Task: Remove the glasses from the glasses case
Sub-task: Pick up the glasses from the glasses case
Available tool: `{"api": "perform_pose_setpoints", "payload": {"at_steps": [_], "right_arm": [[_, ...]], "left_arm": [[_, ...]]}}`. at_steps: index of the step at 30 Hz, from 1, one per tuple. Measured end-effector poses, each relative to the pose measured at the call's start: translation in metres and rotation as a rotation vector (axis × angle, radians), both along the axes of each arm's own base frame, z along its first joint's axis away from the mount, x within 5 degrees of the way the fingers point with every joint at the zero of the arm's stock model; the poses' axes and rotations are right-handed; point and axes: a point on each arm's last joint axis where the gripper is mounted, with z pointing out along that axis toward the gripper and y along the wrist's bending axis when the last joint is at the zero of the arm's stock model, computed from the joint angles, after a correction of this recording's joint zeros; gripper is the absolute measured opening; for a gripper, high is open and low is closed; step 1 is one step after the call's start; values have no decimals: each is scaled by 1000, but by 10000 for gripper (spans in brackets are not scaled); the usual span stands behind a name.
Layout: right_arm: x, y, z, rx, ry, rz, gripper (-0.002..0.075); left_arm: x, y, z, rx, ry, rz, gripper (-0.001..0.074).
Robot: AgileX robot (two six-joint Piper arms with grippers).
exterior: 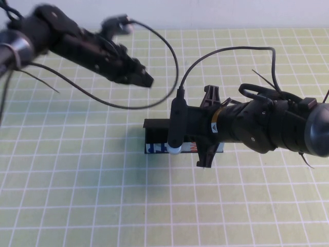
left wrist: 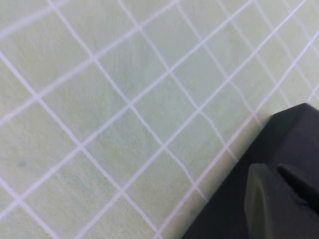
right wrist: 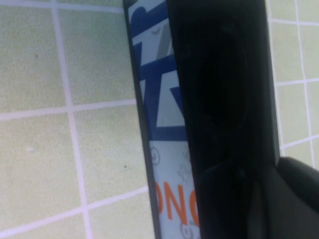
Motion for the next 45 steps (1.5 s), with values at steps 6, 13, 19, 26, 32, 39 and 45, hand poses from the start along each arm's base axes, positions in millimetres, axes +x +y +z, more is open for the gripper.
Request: {"api": "perform_pose_setpoints", "payload": {"at_steps": [6,13,19,26,32,39,45], "right_arm": [[0,0,0,11,6,-8,1],[0,1,0,30,18,-21,1],[-1,1,0,46,27,-33,1],[0,2,1,70,31,-45,1],[1,3,3,100,33,-57,1],[1,4,4,110,33,-62,-1],[1,4,4,113,35,-64,-1]], "left_arm": [[-31,24,58,-3,-158,-23,-4],[-96,27,35,-107,-390,-225,-4],[-130,30,-15,-133,-388,-313,-4],[-128,29,-40,-151,-355,-280,-4],[-118,27,-65,-166,-329,-237,-4],[-106,26,-78,-199,-382,-163,-4],[-95,25,-88,-210,-398,-107,-4]]}}
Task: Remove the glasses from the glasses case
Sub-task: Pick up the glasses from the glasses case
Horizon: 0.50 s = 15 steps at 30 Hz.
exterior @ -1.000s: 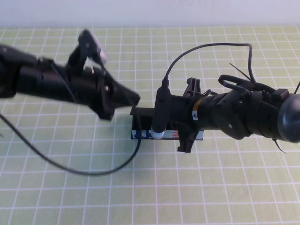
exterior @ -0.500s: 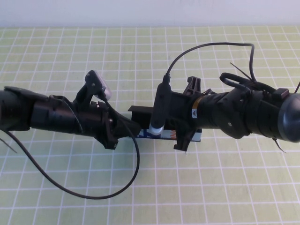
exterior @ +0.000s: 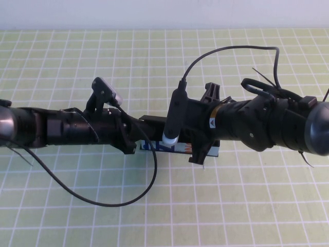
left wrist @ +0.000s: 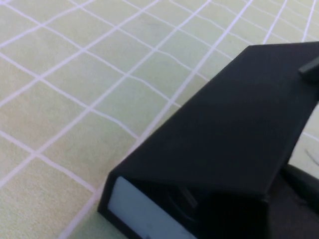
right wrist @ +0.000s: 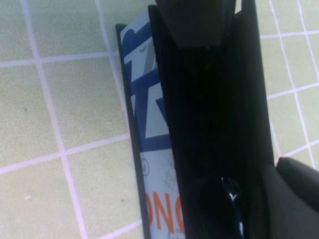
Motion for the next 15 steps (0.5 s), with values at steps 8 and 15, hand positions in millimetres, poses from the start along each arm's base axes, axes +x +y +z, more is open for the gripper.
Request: {"api": "perform_pose_setpoints", "payload": {"at_steps": [8,15], "right_arm": [[0,0,0,20,12,-14,-1],[0,1,0,35,24,-27,-1]], "left_arm": [[16,-3,-8,-1,-14,9,-4],[24,-4,-11,0,-23,12,-4]]}}
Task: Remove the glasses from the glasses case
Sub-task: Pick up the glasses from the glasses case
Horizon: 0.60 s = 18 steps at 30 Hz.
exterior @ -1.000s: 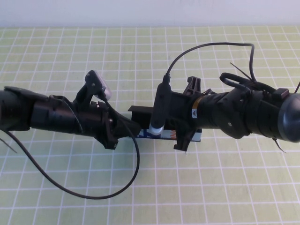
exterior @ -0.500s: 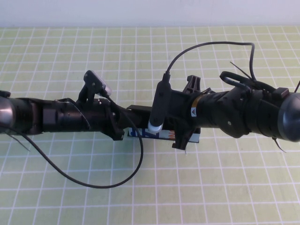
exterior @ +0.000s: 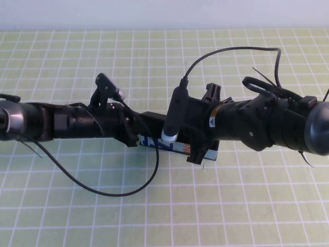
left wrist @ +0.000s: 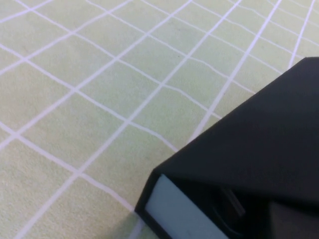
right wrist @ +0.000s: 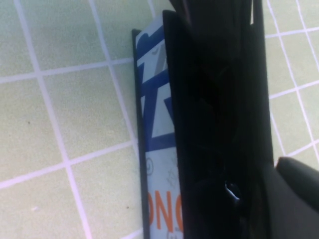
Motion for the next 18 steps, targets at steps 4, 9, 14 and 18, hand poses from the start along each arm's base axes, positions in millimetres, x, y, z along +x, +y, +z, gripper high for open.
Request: {"api": "perform_pose_setpoints", "payload": {"at_steps": [4,9,14,18], "right_arm": [[0,0,0,10,7,-8,36],[-1,0,5,54,17,-32,187],[-8,-3,32,154,15,-74,255],[-22,-7,59,325,127,-163,238]], "left_arm": [[1,1,-1,12,-2,11,-4],[2,1,-1,17,-4,16,-4],[3,2,-1,25,-4,26,-4],[3,2,-2,27,-4,28,-4]]}}
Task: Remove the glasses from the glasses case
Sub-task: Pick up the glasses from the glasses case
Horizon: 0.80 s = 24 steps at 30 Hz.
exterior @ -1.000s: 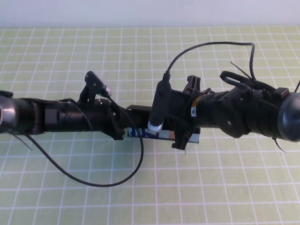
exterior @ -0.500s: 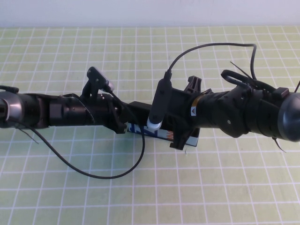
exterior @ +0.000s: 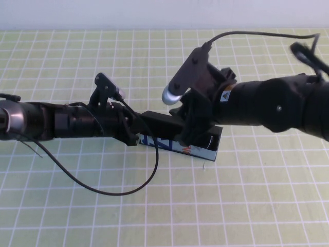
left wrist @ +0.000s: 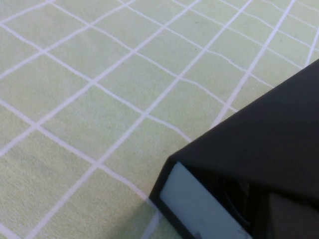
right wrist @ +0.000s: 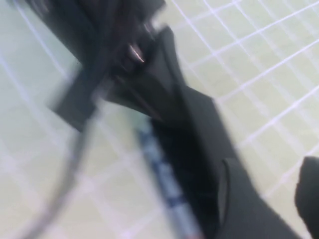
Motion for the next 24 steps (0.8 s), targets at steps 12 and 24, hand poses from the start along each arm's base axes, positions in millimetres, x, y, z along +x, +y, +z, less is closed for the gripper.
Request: {"api": "perform_pose_setpoints", "payload": {"at_steps": [12,24], "right_arm": [[-6,12,-34,171,424,-145,-10],[17,3,-62,213,459,-333,-15]], "left_arm": [[0,0,0,-1,0,1,-4],[0,0,0,-1,0,1,-4]]}}
